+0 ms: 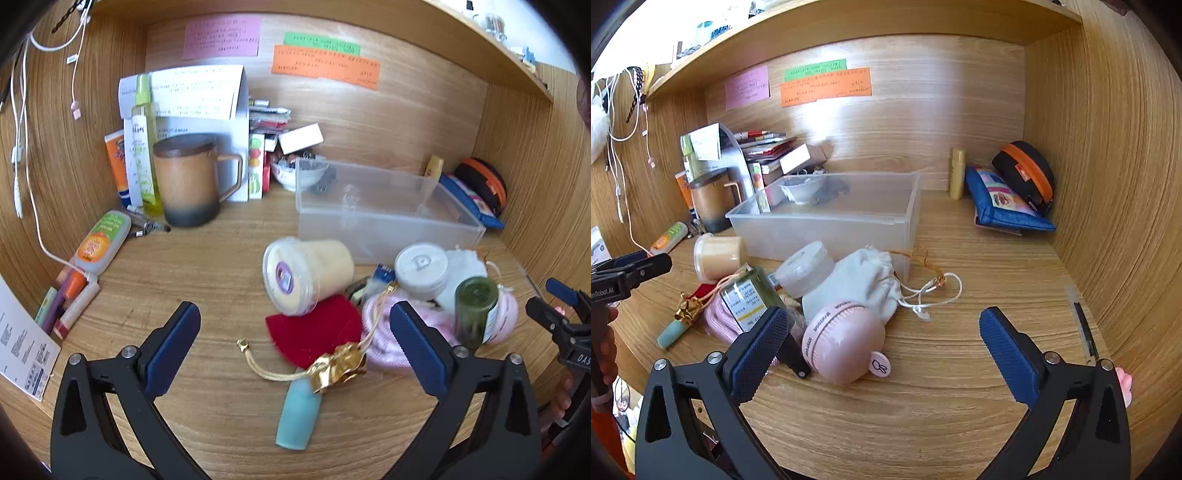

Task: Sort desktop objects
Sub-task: 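Close the left gripper on the light-blue tube while the right gripper grasps the pink fan, then lift the light-blue tube with the left gripper while the right gripper holds the pink fan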

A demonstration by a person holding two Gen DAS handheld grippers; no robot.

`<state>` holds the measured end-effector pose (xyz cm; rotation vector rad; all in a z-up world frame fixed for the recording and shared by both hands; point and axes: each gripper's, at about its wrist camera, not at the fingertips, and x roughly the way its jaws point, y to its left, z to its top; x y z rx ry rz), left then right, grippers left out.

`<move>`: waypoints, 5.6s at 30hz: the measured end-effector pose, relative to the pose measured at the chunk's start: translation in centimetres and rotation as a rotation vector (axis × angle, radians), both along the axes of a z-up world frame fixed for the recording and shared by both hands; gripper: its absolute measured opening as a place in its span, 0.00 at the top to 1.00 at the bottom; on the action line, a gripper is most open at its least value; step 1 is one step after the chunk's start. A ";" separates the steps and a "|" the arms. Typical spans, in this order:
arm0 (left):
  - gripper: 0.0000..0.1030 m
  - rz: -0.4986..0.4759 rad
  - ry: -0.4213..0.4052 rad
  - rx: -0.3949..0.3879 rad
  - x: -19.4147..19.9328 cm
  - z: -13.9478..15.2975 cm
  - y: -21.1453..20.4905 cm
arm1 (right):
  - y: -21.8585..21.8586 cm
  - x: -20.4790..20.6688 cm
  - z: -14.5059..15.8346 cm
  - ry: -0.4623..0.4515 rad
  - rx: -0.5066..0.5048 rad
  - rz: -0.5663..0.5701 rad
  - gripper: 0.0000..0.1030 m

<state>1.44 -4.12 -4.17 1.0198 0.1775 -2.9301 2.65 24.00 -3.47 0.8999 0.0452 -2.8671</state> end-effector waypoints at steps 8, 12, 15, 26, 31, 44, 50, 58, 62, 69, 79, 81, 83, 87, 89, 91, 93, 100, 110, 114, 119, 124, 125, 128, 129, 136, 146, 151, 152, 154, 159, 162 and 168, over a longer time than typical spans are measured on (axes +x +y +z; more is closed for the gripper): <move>0.00 0.001 -0.099 -0.022 0.2 -3.1 0.0 | 0.0 -0.5 -2.0 -0.054 -0.010 0.015 0.00; 0.00 -0.006 -0.135 -0.041 0.4 -4.4 0.0 | 0.1 -0.9 -3.0 -0.087 -0.019 0.010 0.00; 0.00 -0.012 -0.154 -0.059 0.5 -5.2 0.3 | 0.3 -1.2 -3.5 -0.103 -0.034 0.003 0.00; 0.00 -0.025 -0.160 -0.096 1.3 -6.5 1.2 | -0.3 -3.0 -5.1 -0.152 -0.058 0.039 0.01; 0.10 -0.034 -0.144 -0.087 1.5 -6.5 1.2 | -0.1 -3.6 -5.5 -0.154 -0.070 0.039 0.03; 0.44 -0.050 -0.110 -0.097 1.9 -6.1 0.9 | -0.8 -3.8 -5.9 -0.162 -0.078 0.099 0.35; 0.57 -0.081 -0.103 -0.098 2.0 -6.1 1.3 | -0.5 -3.8 -5.9 -0.160 -0.091 0.113 0.39; 0.71 -0.118 -0.095 -0.100 2.1 -6.1 1.9 | -0.2 -3.7 -5.9 -0.157 -0.101 0.108 0.39; 0.76 -0.125 -0.098 -0.103 2.2 -6.1 2.0 | 0.0 -3.6 -5.7 -0.145 -0.095 0.103 0.39; 0.76 -0.105 -0.110 -0.118 2.5 -6.0 2.1 | 0.6 -3.5 -5.0 -0.131 -0.107 0.098 0.39; 0.76 -0.053 -0.070 -0.092 3.6 -4.0 0.6 | 1.1 -3.8 -3.7 -0.108 -0.123 0.103 0.39; 0.76 -0.051 -0.059 -0.095 3.7 -3.4 0.6 | 1.2 -3.8 -3.4 -0.100 -0.122 0.101 0.39; 0.76 -0.057 -0.047 -0.091 3.8 -2.8 0.6 | 1.3 -3.9 -3.1 -0.096 -0.124 0.103 0.39; 0.77 -0.060 -0.024 -0.101 3.6 -1.6 0.8 | 1.5 -4.1 -2.6 -0.086 -0.127 0.100 0.39; 0.81 -0.062 -0.014 -0.107 3.5 -1.0 0.8 | 1.7 -4.1 -2.4 -0.082 -0.137 0.102 0.39; 0.81 -0.065 -0.003 -0.110 3.5 -0.5 0.8 | 1.8 -4.2 -2.3 -0.081 -0.143 0.101 0.39; 0.81 -0.066 0.001 -0.122 3.3 -0.3 0.7 | 1.8 -4.4 -2.2 -0.079 -0.148 0.102 0.39; 0.81 -0.049 -0.075 -0.085 2.8 -2.3 -0.3 | 1.3 -4.7 -2.4 -0.091 -0.135 0.116 0.39; 0.55 -0.025 -0.112 -0.075 4.7 -2.5 -0.7 | 0.8 -5.1 -3.0 -0.114 -0.141 0.145 0.39; 0.51 0.007 -0.135 -0.073 5.3 -2.9 -0.3 | 0.7 -5.2 -2.6 -0.108 -0.133 0.167 0.39; 0.37 0.018 -0.145 -0.058 6.0 -3.3 0.5 | 0.8 -5.3 -2.6 -0.108 -0.126 0.201 0.39; 0.27 0.004 -0.155 -0.093 6.1 -3.7 1.9 | 0.9 -5.2 -2.6 -0.108 -0.125 0.224 0.39; 0.27 -0.001 -0.162 -0.095 5.9 -3.9 2.0 | 0.9 -5.1 -2.6 -0.107 -0.127 0.229 0.39; 0.27 -0.011 -0.187 -0.103 5.5 -4.6 2.1 | 1.0 -5.0 -2.7 -0.106 -0.131 0.226 0.39; 0.27 -0.017 -0.191 -0.104 5.4 -4.9 2.1 | 1.0 -4.9 -2.7 -0.107 -0.133 0.224 0.39; 0.26 -0.038 -0.187 -0.079 4.8 -5.9 0.7 | 1.1 -5.1 -2.9 -0.123 -0.135 0.207 0.39; 0.29 -0.011 -0.180 -0.079 4.7 -5.9 0.0 | 0.6 -5.8 -2.6 -0.124 -0.114 0.181 0.39; 0.29 0.014 -0.141 -0.053 5.5 -4.4 -0.4 | 0.3 -6.1 -2.1 -0.116 -0.099 0.187 0.39; 0.29 0.014 -0.123 -0.055 5.7 -3.8 -0.3 | 0.2 -6.1 -2.0 -0.112 -0.096 0.189 0.39; 0.29 0.006 -0.083 -0.062 6.0 -2.5 0.0 | 0.1 -6.1 -1.6 -0.103 -0.092 0.193 0.39; 0.29 -0.041 -0.018 -0.072 5.1 0.2 0.6 | 0.0 -6.2 -0.6 -0.083 -0.089 0.187 0.39; 0.29 -0.075 0.005 -0.089 3.8 1.4 1.2 | 0.0 -6.2 -0.1 -0.072 -0.078 0.186 0.39; 0.29 -0.133 0.033 -0.090 0.3 2.9 1.6 | 0.1 -6.5 1.4 -0.041 -0.044 0.166 0.39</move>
